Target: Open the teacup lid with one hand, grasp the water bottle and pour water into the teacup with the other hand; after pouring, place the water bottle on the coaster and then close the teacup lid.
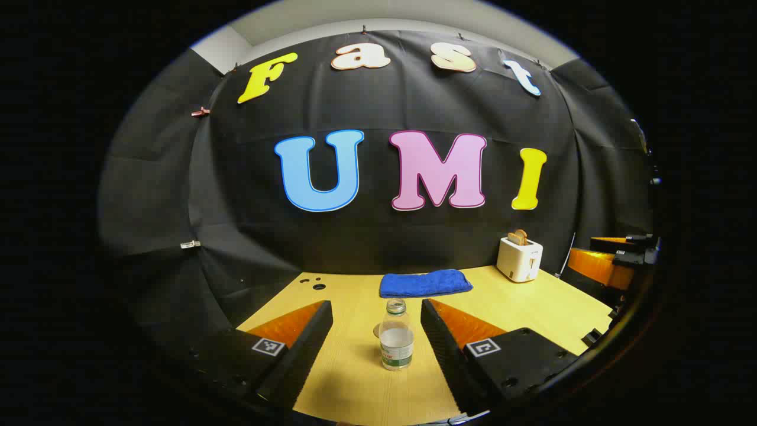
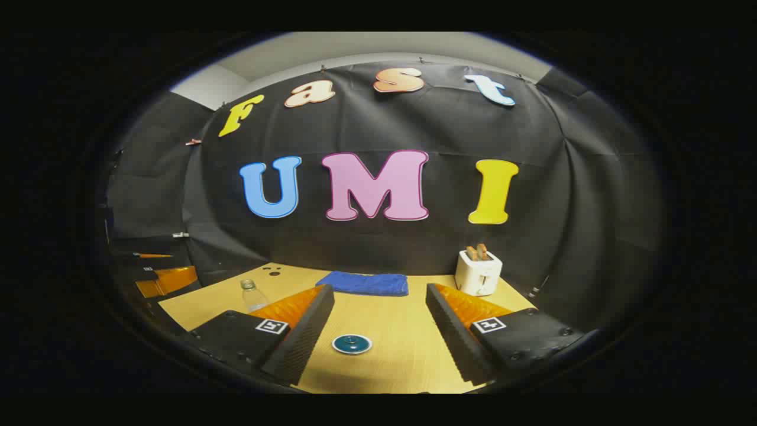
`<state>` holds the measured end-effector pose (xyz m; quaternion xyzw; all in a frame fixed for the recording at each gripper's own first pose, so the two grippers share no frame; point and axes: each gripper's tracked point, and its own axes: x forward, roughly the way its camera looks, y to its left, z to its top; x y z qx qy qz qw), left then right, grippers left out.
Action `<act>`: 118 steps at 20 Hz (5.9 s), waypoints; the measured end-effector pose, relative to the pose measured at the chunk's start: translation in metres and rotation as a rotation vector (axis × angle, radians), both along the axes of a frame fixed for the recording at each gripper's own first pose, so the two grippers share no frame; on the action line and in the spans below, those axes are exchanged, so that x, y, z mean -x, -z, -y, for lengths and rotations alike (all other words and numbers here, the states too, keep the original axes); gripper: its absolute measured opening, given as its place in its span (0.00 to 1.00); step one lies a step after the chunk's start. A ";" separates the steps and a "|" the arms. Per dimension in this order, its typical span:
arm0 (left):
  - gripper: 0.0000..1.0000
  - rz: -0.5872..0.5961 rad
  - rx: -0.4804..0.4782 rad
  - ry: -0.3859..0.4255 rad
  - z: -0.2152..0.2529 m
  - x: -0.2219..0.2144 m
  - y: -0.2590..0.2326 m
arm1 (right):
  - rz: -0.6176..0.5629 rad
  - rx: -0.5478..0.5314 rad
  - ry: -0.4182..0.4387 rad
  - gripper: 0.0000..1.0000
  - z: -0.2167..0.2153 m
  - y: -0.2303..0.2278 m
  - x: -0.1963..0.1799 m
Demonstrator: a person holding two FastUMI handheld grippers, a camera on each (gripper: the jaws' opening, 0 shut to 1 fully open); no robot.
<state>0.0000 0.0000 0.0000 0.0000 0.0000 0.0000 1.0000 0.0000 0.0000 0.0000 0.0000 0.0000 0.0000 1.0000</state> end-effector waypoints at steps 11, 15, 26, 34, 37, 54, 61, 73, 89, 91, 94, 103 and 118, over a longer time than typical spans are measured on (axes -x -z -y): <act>0.96 -0.004 -0.027 0.113 0.009 -0.008 0.010 | -0.040 0.004 -0.023 0.97 -0.048 0.022 -0.007; 0.97 -0.024 -0.016 0.107 0.002 -0.014 0.019 | -0.065 0.011 -0.027 0.98 -0.052 0.035 -0.010; 0.97 -0.098 0.024 0.073 -0.001 -0.047 0.081 | -0.200 0.053 -0.016 0.98 -0.047 0.143 -0.068; 0.98 -0.196 0.128 0.038 -0.001 -0.058 0.163 | -0.273 0.061 0.001 0.98 -0.039 0.241 -0.115; 0.98 -0.209 0.126 0.018 -0.007 -0.050 0.174 | -0.287 0.007 -0.019 0.98 -0.045 0.245 -0.119; 0.98 -0.227 0.091 0.045 0.005 -0.045 0.189 | -0.286 0.012 -0.060 0.68 -0.053 0.243 -0.132; 0.98 -0.224 0.098 0.056 0.005 -0.052 0.189 | -0.325 -0.011 -0.050 0.36 -0.049 0.241 -0.137; 0.99 -0.191 0.098 0.169 0.022 -0.115 0.190 | -0.316 -0.015 -0.051 0.28 -0.035 0.206 -0.136; 0.80 -0.129 -0.030 0.221 0.044 -0.196 0.187 | -0.323 -0.059 0.086 0.24 0.044 0.198 -0.093; 0.78 -0.156 -0.218 0.183 0.036 -0.198 0.184 | -0.328 -0.073 0.106 0.28 0.053 0.202 -0.087; 0.77 -0.108 -0.503 0.206 0.051 -0.201 0.170 | -0.349 -0.059 0.120 0.28 0.069 0.211 -0.078; 0.76 -0.051 -1.145 0.362 0.107 -0.209 0.189 | -0.340 -0.045 0.160 0.28 0.120 0.208 -0.068; 0.77 -0.004 -1.696 0.406 0.114 -0.229 0.202 | -0.351 -0.101 0.165 0.28 0.130 0.218 -0.064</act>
